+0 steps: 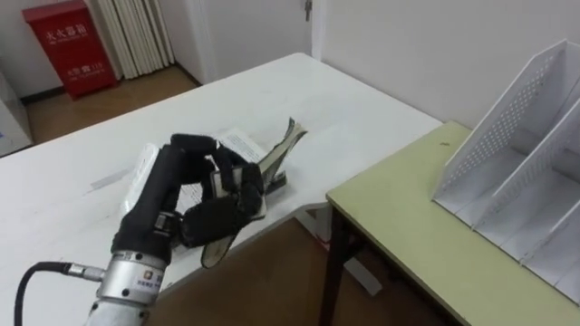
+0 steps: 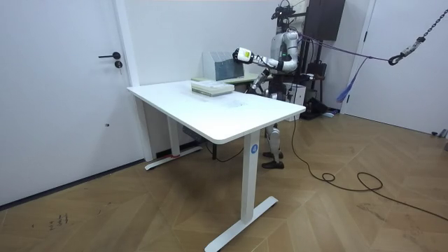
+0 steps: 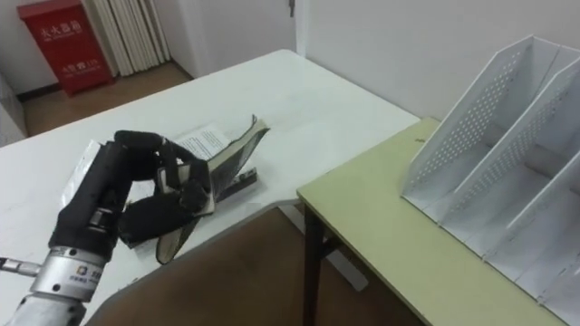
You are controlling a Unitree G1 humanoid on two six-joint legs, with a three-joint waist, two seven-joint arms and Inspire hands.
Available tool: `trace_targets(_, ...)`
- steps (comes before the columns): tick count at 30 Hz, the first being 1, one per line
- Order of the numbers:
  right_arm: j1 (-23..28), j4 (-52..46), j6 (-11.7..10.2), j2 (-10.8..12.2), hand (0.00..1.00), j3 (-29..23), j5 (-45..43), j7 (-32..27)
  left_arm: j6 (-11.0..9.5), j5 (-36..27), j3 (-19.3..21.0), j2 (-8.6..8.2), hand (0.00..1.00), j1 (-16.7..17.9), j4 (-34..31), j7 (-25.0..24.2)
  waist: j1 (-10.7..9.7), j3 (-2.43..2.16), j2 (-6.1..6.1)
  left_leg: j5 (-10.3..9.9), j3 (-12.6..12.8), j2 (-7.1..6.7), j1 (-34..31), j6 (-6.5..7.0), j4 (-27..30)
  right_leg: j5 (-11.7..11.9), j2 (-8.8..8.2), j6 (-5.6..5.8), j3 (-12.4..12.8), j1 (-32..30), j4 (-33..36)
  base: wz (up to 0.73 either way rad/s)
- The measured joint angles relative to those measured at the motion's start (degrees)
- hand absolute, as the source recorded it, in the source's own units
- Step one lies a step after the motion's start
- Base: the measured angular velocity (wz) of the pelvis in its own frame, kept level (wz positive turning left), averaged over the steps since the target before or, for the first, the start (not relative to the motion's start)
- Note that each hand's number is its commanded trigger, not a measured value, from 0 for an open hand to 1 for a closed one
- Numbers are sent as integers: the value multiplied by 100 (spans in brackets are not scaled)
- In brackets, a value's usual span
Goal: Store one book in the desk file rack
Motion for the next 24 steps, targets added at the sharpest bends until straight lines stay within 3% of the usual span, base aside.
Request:
trace_targets(8,163,-799,-3,-12,0,2,885,578,-28,-1902,87,69,100,10,-285,-686,14,35,-60,1,9,1,4,1,40,3,-8,-3,-9,-24,-1,0)
trace_targets(15,232,-1720,2,-10,0,-33,1385,896,-27,-2543,270,51,100,21,-364,-1324,14,37,-38,1,19,5,34,1,40,4,-41,0,2,-1,-5,0)
trace_targets(19,243,-2151,75,-6,0,-143,2144,1162,7,-3066,362,41,100,208,-293,-1722,6,70,24,1,34,2,29,1,47,4,-41,0,13,3,4,0)
trace_targets(24,236,-2288,165,-15,0,-297,3253,1403,93,-3508,560,20,100,212,-97,-2068,1,70,38,-2,46,14,-9,4,30,5,-41,-1,-1,-2,20,1)
